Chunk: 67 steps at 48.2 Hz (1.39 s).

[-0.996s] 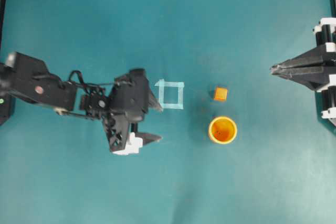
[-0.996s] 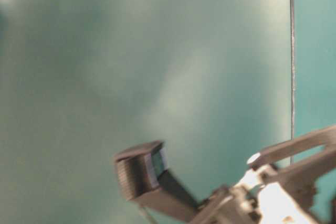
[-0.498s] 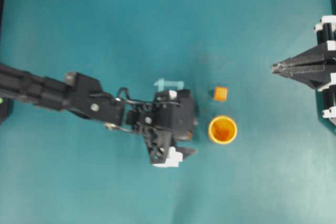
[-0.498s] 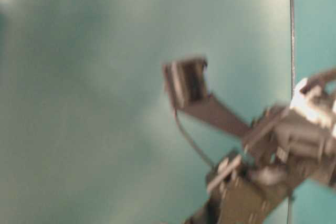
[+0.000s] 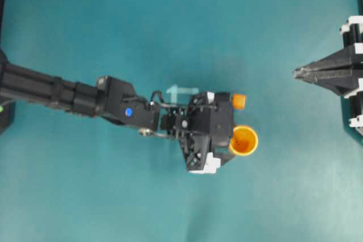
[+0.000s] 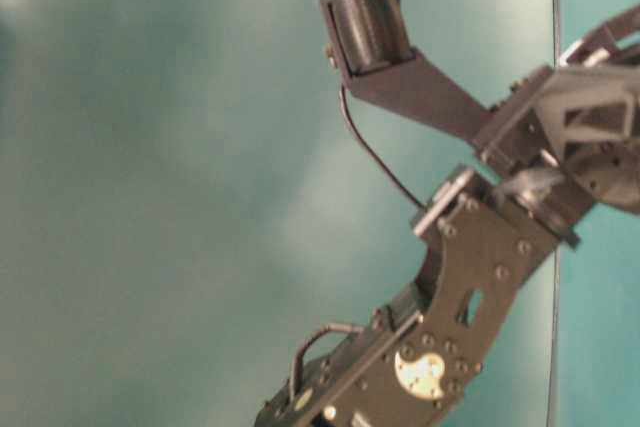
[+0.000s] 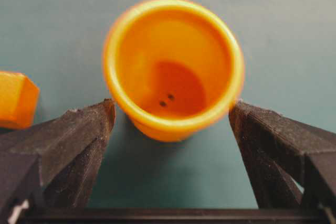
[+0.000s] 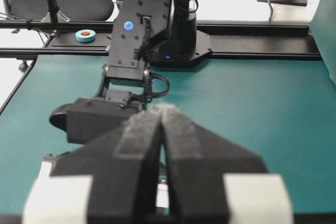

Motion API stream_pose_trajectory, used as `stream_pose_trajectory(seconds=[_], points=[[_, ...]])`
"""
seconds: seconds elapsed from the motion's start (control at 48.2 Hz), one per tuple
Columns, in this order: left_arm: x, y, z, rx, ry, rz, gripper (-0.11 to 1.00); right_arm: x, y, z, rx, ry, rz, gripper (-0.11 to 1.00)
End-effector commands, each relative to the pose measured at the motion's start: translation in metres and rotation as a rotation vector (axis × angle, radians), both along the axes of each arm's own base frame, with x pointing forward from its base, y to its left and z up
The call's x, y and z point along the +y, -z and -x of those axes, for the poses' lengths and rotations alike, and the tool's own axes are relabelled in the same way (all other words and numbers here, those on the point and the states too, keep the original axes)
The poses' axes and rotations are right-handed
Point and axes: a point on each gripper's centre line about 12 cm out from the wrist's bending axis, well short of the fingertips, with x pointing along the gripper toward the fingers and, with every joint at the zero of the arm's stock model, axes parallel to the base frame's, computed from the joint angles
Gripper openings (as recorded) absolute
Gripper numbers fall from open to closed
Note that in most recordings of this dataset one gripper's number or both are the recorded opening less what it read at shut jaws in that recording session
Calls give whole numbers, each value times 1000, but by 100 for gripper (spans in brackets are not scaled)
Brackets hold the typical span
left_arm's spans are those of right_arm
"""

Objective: Move the cup toward the block with left arm.

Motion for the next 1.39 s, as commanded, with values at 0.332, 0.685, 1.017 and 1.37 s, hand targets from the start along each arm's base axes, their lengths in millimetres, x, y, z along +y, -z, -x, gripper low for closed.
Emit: stream_pose_trajectory(seconds=[0.332, 0.685, 1.017, 1.37], points=[[-10, -10, -20, -75, 16, 7, 88, 0, -15, -1, -43, 0, -3, 0], [-12, -16, -28, -113, 17, 13, 84, 0, -15, -1, -41, 0, -3, 0], [-8, -25, -22, -87, 13, 5, 71, 0, -17, -1, -44, 0, -3, 0], [38, -74, -18, -95, -73, 1, 71, 0, -17, -1, -46, 0, -3, 0]])
